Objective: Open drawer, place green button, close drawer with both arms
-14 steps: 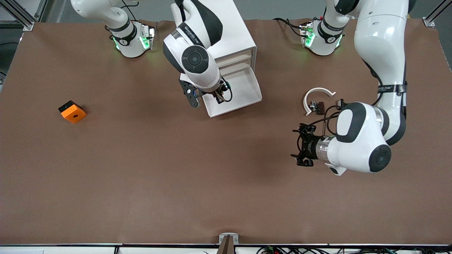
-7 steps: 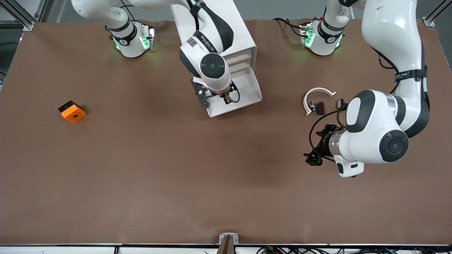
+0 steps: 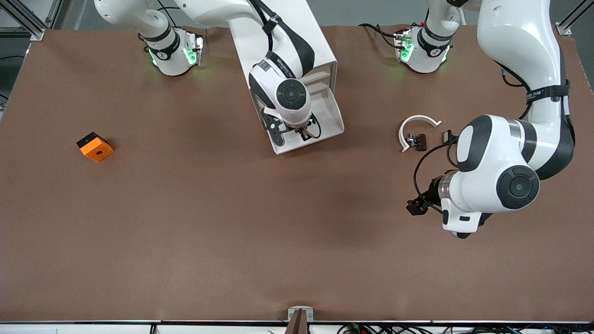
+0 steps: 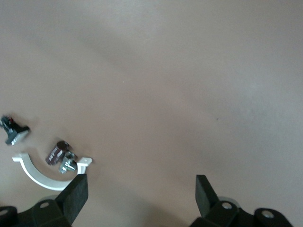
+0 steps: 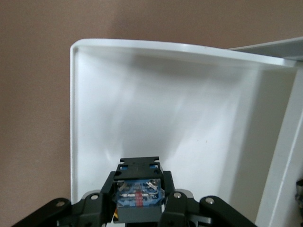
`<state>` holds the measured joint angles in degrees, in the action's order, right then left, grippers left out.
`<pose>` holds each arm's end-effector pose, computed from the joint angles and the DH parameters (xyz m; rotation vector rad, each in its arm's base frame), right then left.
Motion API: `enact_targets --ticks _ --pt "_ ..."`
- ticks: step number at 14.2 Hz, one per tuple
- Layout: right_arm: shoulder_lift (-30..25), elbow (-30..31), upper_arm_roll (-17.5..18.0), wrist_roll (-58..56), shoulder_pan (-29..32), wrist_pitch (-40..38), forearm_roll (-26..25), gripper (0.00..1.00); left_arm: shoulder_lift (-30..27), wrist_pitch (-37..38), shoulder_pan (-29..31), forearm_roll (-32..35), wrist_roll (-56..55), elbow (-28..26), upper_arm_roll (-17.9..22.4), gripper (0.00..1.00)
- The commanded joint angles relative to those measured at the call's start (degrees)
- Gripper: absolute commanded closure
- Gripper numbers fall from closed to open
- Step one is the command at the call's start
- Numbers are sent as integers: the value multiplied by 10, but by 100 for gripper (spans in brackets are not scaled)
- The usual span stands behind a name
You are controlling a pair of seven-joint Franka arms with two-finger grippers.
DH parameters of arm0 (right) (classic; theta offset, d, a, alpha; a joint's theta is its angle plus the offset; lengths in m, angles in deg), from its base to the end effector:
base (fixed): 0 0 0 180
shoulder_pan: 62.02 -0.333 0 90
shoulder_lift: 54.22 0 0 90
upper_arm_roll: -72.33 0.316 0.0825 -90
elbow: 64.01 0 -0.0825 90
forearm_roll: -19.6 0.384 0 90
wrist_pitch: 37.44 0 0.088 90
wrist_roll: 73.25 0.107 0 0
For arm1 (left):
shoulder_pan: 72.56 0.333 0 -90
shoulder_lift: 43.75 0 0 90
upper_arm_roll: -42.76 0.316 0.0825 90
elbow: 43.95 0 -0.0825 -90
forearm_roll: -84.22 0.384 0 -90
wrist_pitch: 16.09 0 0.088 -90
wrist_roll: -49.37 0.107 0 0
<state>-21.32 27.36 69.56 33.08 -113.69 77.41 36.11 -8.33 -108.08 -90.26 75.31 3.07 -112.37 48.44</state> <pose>0.4280 0.5228 0.2875 2.5324 -1.6229 -0.3836 0.6843 -0.1799 0.4100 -2.9636 -0.9285 0.3504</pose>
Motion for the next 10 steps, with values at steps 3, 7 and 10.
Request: enact_targets --ticks 3,7,10 --pt "6 -3 -6 6 -10 3 8 80 -29 -12 7 12 87 -44 2 0" --pt "15 -4 -6 5 -19 17 5 78 -68 -72 -1 12 93 -141 -1 0" --pt "16 -4 -6 2 -19 18 5 58 -134 -172 -1 12 95 -271 -18 0"
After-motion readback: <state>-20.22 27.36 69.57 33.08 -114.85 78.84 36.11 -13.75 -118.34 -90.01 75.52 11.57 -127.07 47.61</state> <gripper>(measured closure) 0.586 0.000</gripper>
